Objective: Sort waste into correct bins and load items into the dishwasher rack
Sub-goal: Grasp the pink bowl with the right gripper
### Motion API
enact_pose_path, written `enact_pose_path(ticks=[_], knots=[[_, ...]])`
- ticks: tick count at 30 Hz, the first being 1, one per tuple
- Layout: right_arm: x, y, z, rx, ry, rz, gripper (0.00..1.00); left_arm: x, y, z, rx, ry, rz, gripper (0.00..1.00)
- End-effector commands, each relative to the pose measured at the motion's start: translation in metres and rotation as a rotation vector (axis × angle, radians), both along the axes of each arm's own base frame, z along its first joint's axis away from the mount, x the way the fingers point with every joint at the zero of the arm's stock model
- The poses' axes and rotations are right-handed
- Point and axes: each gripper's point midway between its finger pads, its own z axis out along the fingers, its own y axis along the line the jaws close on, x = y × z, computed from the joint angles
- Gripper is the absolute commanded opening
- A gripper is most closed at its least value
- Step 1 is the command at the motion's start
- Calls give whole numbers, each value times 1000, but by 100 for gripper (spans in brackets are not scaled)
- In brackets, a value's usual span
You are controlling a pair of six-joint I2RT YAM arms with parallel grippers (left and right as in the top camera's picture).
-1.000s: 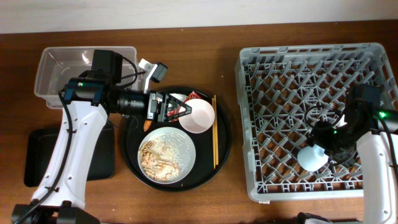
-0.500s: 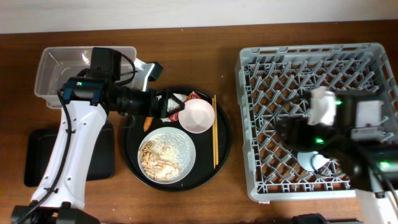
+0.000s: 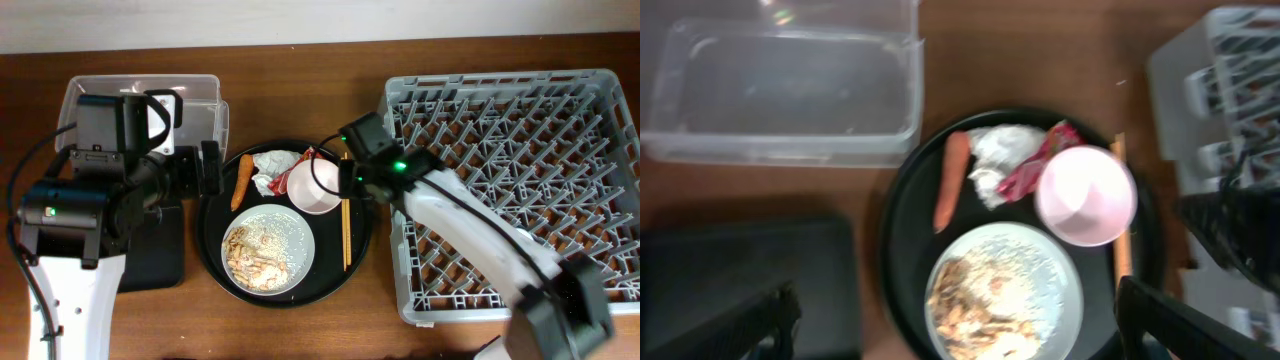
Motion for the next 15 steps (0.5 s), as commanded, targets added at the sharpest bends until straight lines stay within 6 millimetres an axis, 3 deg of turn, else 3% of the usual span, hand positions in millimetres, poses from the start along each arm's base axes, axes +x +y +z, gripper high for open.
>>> enact_pose_path(ticks=[1, 5, 11, 15], knots=[[4, 8, -38, -6, 66, -28, 47, -3, 12, 0, 52, 9, 53, 99], [6, 15, -69, -6, 117, -17, 36, -3, 12, 0, 52, 9, 53, 99], [3, 21, -79, 14, 150, -4, 4, -3, 12, 0, 52, 9, 52, 99], [4, 15, -71, 1, 138, -12, 4, -3, 12, 0, 52, 9, 53, 99]])
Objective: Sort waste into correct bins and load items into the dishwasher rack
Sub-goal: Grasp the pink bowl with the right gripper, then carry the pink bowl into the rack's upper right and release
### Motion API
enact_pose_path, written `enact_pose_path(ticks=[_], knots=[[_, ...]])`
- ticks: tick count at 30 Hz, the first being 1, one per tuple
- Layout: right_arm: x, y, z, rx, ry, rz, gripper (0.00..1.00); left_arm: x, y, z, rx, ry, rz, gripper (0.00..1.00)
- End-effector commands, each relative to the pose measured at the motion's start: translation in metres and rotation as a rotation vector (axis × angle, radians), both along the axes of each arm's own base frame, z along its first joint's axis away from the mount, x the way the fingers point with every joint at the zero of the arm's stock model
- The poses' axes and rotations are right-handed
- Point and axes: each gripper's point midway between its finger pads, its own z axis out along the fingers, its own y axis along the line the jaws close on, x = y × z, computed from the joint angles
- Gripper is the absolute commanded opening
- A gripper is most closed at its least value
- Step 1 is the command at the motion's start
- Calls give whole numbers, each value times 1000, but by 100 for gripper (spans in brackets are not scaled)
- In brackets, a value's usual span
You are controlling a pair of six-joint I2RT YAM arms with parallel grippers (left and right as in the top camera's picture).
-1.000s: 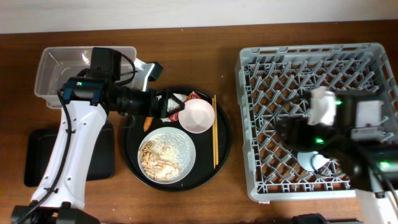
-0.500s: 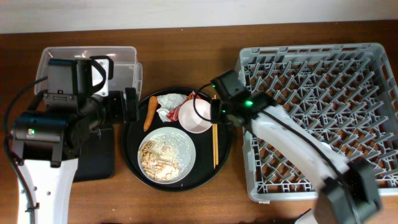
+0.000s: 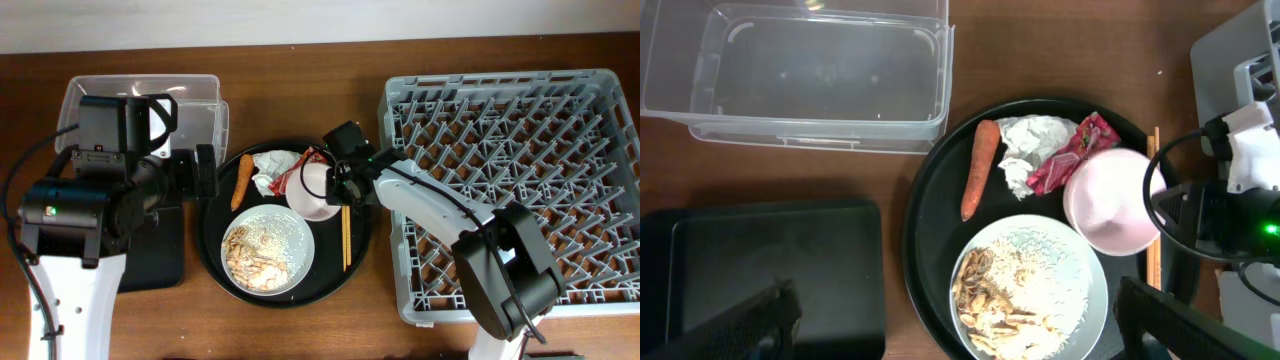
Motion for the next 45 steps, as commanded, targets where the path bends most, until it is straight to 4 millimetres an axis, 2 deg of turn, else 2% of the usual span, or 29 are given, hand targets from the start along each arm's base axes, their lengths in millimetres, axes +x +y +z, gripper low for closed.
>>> enact_pose_path(ticks=[1, 4, 7, 9, 13, 15, 18, 21, 23, 29, 31, 33, 39, 45], knots=[[1, -7, 15, -14, -24, -9, 4, 1, 1, 4, 5, -11, 16, 99], [6, -14, 50, -25, -101, 3, 4, 1, 1, 4, 2, -12, 14, 99], [7, -30, 99, -61, -216, 3, 4, 1, 1, 4, 2, -11, 14, 99], [6, -49, 133, -117, -314, -19, 4, 1, 1, 4, 2, -11, 14, 99], [-3, -126, 210, -389, -550, -196, 4, 1, 1, 4, 2, -11, 14, 99], [-20, -182, 250, -632, -650, -342, 4, 1, 1, 4, 2, -11, 14, 99], [-39, -236, 270, -893, -647, -460, 4, 1, 1, 4, 2, -11, 14, 99], [-44, -274, 269, -1042, -578, -538, 4, 1, 1, 4, 3, -11, 14, 99], [-44, -303, 260, -1121, -497, -597, 4, 1, 1, 4, 3, -11, 15, 99], [-31, -342, 233, -1187, -388, -686, 4, 1, 1, 4, 2, -11, 14, 99], [-24, -354, 233, -1273, -393, -735, 4, 1, 1, 4, 2, -11, 14, 99], [-15, -360, 230, -1346, -373, -718, 4, 1, 1, 4, 3, -11, 14, 99], [18, -359, 188, -1424, -255, -559, 4, 1, 1, 4, 2, -11, 14, 99], [25, -358, 156, -1467, -157, -453, 4, 1, 1, 4, 3, -11, 14, 99]])
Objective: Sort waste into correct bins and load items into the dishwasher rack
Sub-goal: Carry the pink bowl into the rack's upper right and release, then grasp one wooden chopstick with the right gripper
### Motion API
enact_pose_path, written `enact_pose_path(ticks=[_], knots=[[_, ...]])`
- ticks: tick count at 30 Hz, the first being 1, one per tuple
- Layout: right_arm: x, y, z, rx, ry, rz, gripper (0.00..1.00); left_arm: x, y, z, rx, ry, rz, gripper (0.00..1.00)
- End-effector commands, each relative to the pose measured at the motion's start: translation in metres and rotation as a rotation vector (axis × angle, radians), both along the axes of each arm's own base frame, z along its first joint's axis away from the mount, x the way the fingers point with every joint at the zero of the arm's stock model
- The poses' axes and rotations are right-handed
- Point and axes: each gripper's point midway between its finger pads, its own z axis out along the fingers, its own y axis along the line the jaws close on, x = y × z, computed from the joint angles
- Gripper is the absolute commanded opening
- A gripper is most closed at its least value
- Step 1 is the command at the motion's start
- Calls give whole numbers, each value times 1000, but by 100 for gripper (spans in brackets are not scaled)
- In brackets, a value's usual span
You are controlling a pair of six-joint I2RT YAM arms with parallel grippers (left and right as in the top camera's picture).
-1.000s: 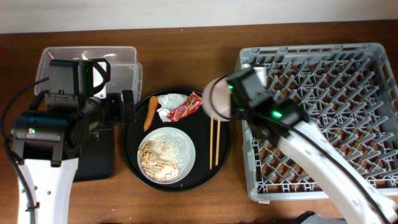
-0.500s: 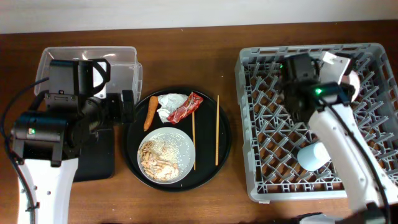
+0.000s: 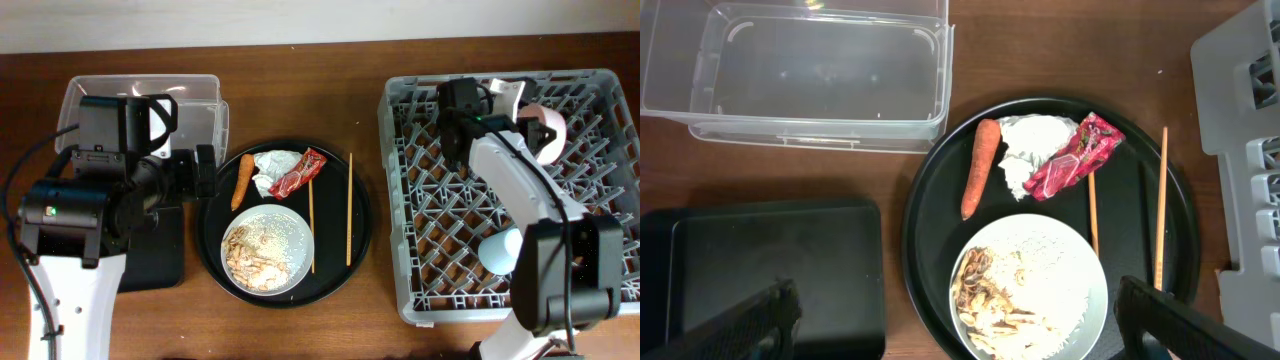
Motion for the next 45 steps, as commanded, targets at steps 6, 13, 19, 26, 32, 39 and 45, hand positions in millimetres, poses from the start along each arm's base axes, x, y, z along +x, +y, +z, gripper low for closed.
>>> enact_pose_path(ticks=[6, 13, 19, 26, 32, 39, 45], knots=[[4, 23, -19, 6, 150, 80, 4, 1, 1, 4, 3, -13, 14, 99], [2, 107, -32, 81, 263, 302, 75, 1, 1, 4, 2, -13, 14, 99], [-9, 169, -17, 459, 208, 390, 82, 1, 1, 4, 3, -13, 15, 99], [-35, 325, -17, 1196, 317, 675, 63, 1, 1, 4, 2, -13, 14, 99], [-61, 358, -68, 1303, 394, 533, 41, 1, 1, 4, 2, -13, 14, 99], [-65, 346, -144, 1300, 388, 354, 35, 1, 1, 4, 2, -12, 14, 99], [-70, 342, -173, 1304, 413, 321, 35, 1, 1, 4, 3, -13, 14, 99]])
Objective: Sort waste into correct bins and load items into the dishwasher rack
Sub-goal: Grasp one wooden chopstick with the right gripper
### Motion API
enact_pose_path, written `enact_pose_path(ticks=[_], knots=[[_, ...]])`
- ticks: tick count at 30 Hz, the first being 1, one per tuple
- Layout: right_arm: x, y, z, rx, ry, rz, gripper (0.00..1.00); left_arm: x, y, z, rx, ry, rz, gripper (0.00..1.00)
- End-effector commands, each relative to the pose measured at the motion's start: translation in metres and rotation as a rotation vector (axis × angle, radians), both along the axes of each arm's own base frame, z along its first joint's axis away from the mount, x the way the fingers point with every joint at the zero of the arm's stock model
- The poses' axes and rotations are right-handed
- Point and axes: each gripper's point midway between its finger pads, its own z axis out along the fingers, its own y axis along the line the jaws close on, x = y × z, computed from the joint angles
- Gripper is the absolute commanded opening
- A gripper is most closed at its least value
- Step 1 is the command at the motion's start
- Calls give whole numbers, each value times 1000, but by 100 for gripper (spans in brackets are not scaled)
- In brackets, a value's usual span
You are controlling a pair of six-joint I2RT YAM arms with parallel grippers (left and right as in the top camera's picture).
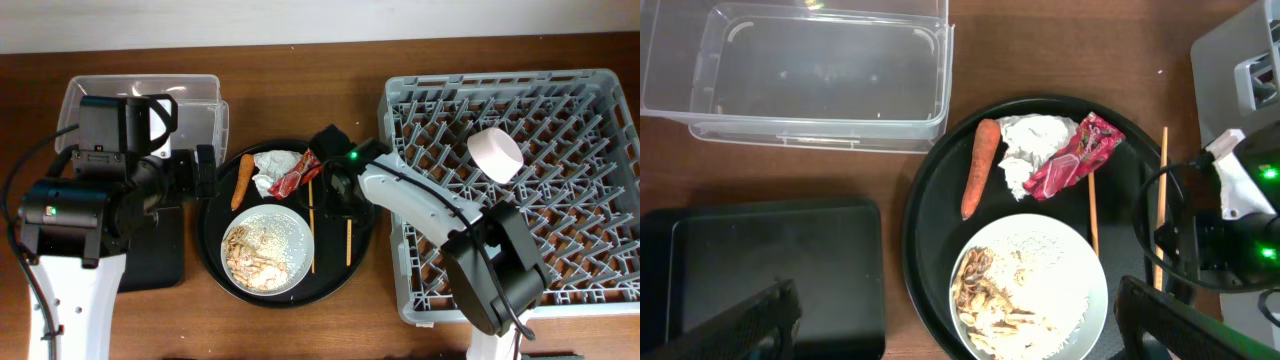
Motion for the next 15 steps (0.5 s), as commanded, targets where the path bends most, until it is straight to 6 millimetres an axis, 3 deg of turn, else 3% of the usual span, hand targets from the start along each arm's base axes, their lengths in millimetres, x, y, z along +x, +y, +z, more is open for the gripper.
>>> enact_pose_path(ticks=[1, 4, 7, 11, 13, 15], knots=[[-5, -2, -18, -4, 40, -26, 35, 1, 1, 4, 2, -13, 14, 99], [-4, -2, -27, -11, 50, -42, 33, 1, 1, 4, 2, -13, 14, 99], [-2, 1, -32, -2, 48, -61, 24, 1, 1, 4, 2, -13, 14, 99], [-2, 2, -34, 4, 52, -64, 24, 1, 1, 4, 2, -13, 14, 99], [-2, 3, -33, 9, 54, -62, 6, 1, 1, 4, 2, -13, 14, 99], [0, 5, -25, 18, 41, -31, 4, 1, 1, 4, 2, -12, 14, 99]])
